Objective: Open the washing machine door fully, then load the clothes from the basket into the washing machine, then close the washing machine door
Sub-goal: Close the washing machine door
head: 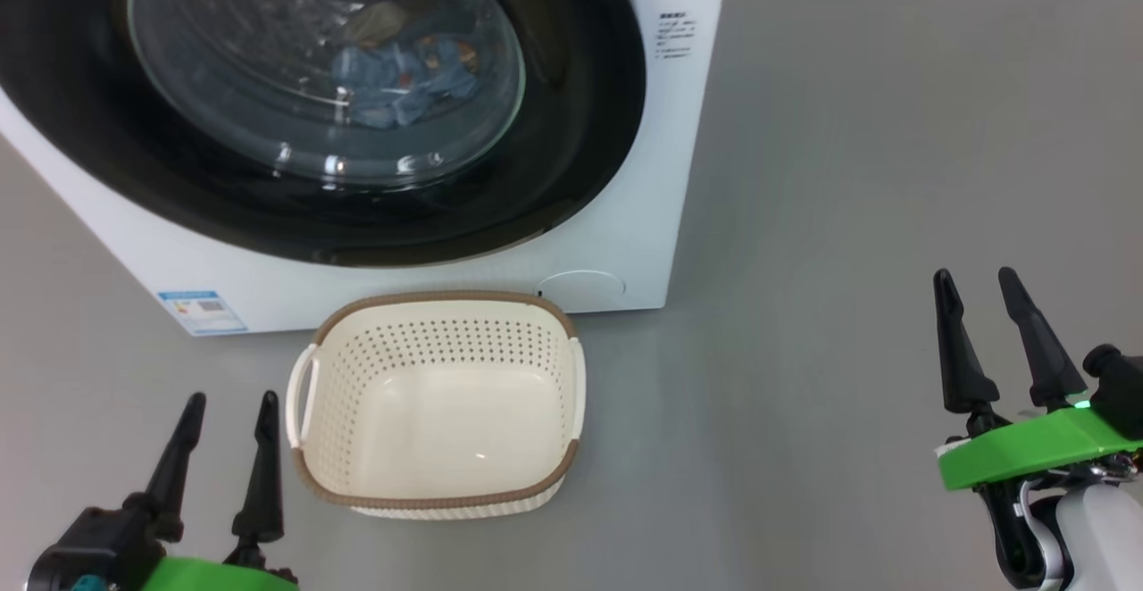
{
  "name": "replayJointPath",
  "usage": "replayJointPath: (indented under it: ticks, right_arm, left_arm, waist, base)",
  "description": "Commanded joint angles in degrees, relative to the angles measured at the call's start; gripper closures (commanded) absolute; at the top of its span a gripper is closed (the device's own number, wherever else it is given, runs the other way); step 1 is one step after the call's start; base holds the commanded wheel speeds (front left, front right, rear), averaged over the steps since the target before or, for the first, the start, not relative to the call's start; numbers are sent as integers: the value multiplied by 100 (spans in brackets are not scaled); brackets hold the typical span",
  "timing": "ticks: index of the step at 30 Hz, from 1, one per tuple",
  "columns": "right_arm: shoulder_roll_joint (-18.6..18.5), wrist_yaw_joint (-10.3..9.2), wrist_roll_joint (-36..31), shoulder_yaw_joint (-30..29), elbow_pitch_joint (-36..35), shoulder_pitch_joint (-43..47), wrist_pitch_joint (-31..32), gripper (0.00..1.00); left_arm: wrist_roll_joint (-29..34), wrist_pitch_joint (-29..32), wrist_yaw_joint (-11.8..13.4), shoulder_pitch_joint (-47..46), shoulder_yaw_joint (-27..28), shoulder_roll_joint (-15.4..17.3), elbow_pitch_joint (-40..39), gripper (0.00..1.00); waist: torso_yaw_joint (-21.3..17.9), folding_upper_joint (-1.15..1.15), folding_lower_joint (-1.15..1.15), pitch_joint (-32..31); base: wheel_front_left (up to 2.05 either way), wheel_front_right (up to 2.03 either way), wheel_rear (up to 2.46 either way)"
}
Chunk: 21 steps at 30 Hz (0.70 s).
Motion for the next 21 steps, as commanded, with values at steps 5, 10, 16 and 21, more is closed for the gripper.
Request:
replayJointPath:
  ticks: [5,10,16,21]
  right_arm:
    - [-37,-15,-25,71,-161,215,-11,0]
    - [-51,-15,-17,90,-200,334,-11,0]
    - [-43,-15,-9,97,-214,422,-11,0]
    - [-37,-15,-20,76,-238,475,-11,0]
  left_arm:
    - [58,-37,-13,107,331,161,-90,0]
    - [149,-37,-13,170,519,139,-137,0]
    - [185,-37,-13,259,627,109,-144,0]
    - [215,-37,-13,324,689,68,-157,0]
  waist:
    - [-263,0,0,-188]
    - [-350,0,0,-221]
    - [-403,0,0,-286]
    - [-404,0,0,-308]
  base:
    - [0,0,0]
    - [0,0,0]
    - [0,0,0]
    - [0,0,0]
